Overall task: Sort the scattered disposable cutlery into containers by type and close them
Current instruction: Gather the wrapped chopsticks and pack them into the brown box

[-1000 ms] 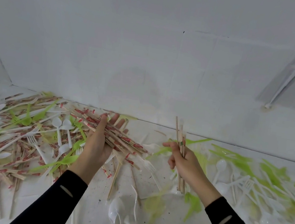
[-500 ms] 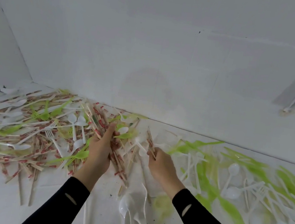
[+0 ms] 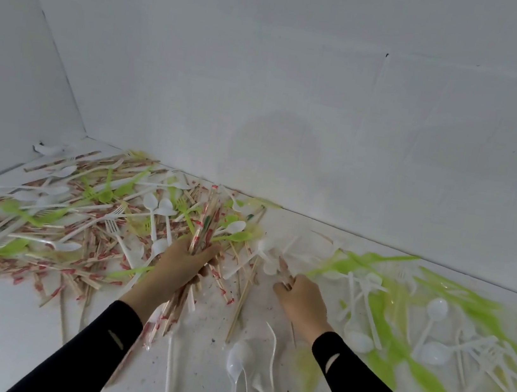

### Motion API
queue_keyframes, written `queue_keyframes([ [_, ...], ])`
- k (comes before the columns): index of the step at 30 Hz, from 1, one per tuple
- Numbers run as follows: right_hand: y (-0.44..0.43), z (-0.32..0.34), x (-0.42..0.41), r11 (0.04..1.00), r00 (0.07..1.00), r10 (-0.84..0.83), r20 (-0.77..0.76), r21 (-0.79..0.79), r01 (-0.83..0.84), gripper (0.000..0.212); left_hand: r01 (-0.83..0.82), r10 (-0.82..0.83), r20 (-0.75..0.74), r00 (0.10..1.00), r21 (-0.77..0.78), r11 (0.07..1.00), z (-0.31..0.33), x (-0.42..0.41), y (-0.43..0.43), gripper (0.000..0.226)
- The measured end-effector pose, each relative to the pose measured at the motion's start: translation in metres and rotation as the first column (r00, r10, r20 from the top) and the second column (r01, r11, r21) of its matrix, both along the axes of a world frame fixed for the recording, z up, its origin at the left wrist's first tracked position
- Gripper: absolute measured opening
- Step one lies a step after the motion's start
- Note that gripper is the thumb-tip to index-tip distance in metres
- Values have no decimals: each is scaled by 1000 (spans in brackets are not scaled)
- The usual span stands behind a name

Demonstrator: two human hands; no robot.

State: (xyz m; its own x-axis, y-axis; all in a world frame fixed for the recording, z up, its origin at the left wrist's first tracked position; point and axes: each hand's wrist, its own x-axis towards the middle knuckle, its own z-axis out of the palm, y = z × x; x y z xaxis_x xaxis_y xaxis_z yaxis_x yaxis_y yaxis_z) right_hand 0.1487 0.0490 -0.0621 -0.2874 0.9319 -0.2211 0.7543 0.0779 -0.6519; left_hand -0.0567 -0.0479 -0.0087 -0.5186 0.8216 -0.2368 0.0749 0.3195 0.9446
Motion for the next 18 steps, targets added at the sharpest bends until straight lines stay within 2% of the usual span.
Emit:
queue_keyframes([
  [2, 3, 6, -1, 998, 999, -39, -37, 48, 41, 23, -57, 54, 112, 992, 23, 998, -5, 1, 3, 16],
  [5, 6, 10, -12, 997, 999, -1, -36, 78, 3, 24, -154, 139, 252, 958, 43, 987, -12, 2, 12, 11],
  [9, 5, 1, -34, 995, 995, 99, 7, 25, -99, 25, -96, 99, 189, 977, -26, 995, -22, 2, 20, 17],
  [13, 0, -13, -53, 981, 979, 171, 111, 74, -180, 30, -14, 37, 168, 985, -133, 991, -33, 1, 27, 20],
  [15, -2, -17, -59, 977, 967, 169, 189, 95, -190, 42, 61, -25, 171, 985, -209, 976, -40, 3, 28, 22],
  [18, 0, -20, -67, 980, 969, 139, 203, 115, -165, 47, 92, -59, 135, 989, -249, 964, -48, 5, 28, 21],
])
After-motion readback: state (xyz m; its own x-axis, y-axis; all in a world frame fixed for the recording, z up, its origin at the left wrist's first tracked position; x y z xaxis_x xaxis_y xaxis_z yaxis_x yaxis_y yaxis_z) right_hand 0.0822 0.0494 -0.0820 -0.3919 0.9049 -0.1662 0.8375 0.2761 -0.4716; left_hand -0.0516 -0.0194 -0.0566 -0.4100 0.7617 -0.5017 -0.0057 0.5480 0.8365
